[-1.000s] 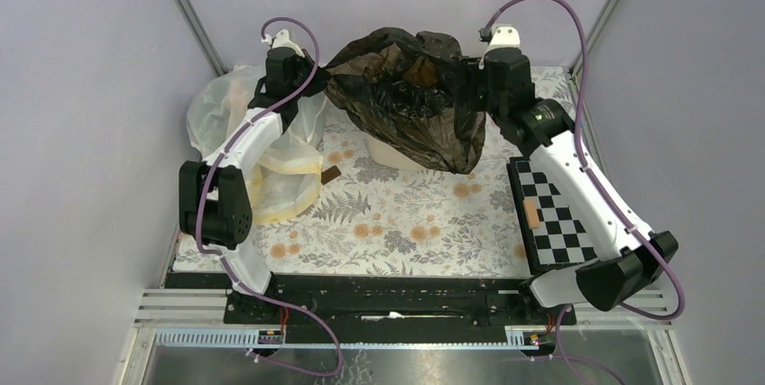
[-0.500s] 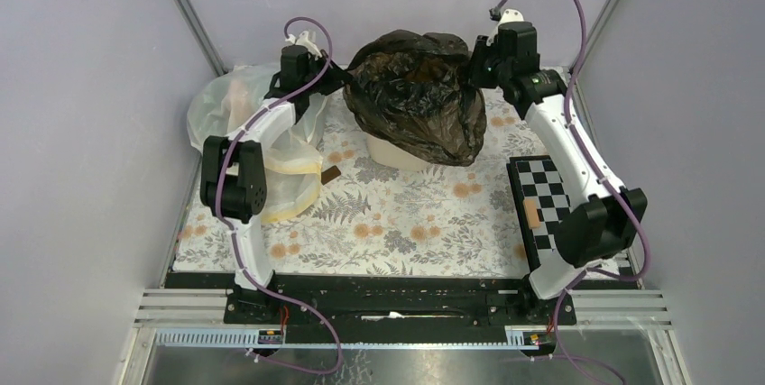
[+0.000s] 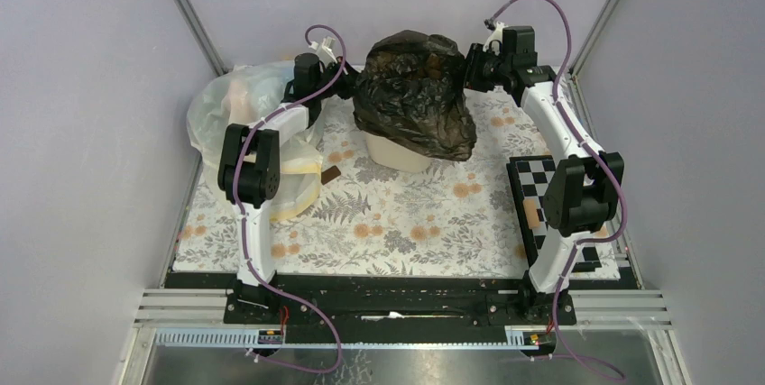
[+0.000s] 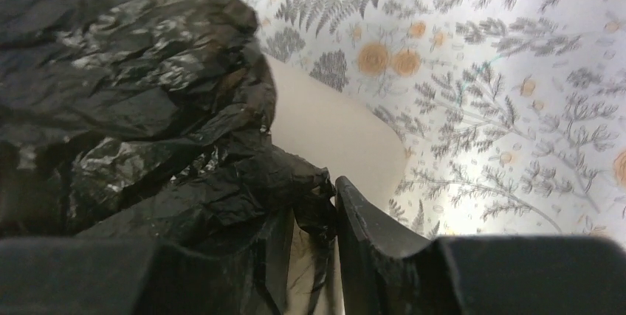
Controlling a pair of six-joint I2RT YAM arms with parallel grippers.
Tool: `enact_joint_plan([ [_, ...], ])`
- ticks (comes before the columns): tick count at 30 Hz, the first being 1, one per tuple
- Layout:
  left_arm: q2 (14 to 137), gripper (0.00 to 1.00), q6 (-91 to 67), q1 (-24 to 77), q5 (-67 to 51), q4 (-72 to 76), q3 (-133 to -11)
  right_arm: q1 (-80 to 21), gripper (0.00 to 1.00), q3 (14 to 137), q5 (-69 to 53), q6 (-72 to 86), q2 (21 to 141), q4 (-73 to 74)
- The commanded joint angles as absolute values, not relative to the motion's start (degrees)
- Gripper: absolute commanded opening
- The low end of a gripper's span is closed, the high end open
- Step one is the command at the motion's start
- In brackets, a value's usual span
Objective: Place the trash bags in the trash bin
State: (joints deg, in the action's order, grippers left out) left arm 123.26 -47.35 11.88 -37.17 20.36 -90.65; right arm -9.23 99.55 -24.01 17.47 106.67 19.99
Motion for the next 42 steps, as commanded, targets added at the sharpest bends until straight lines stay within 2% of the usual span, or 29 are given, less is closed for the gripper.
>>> enact_joint_plan([
  [1,123.81,0.0,-53.71,13.35,-47.24,33.59,-91.3,-12.23,0.35,94.7,-30.04,18.43,100.72,16.19],
  [3,123.75,0.0,-56.28,14.03,-49.31,38.6,-89.77,-13.51,0.35,90.72,-28.25,18.82,97.4,15.72],
  [9,121.48,0.0,-54.24,17.26,-50.38,36.3,-87.18,-14.01,0.33,78.03,-27.91,22.86,87.5,11.89],
  [12,119.61,0.0,-52.78,17.94,-49.46,34.68,-85.14,-14.06,0.41,74.14,-22.59,23.54,83.61,12.21],
  [20,113.32,0.0,-44.51,14.5,-39.36,19.58,-83.81,-13.94,0.45,67.68,-14.08,23.68,78.56,17.85],
  [23,110.22,0.0,-44.21,13.26,-33.34,18.0,-80.82,-13.93,0.35,62.15,-11.4,26.01,75.82,15.26],
  [27,108.35,0.0,-44.56,13.18,-29.01,16.96,-77.46,-13.88,0.06,56.71,-13.08,28.48,76.62,11.27],
  [29,108.12,0.0,-44.9,13.18,-28.11,17.25,-75.71,-13.89,0.0,55.49,-15.33,28.8,78.66,10.57],
  [31,108.34,0.0,-44.42,13.14,-27.66,16.61,-75.41,-13.88,0.0,54.85,-17.48,28.38,80.25,10.46],
  [38,106.75,0.0,-43.04,13.18,-27.9,14.53,-78.41,-13.82,0.25,56.45,-11.22,23.97,72.5,12.58],
  [39,106.2,0.0,-42.92,13.18,-27.37,13.99,-78.99,-13.83,0.31,57.6,-10.48,23.06,71.07,13.82],
  [42,104.72,0.0,-43.5,13.1,-26.21,12.83,-81.02,-13.95,0.6,62.31,-9.28,20.18,67.32,17.42],
])
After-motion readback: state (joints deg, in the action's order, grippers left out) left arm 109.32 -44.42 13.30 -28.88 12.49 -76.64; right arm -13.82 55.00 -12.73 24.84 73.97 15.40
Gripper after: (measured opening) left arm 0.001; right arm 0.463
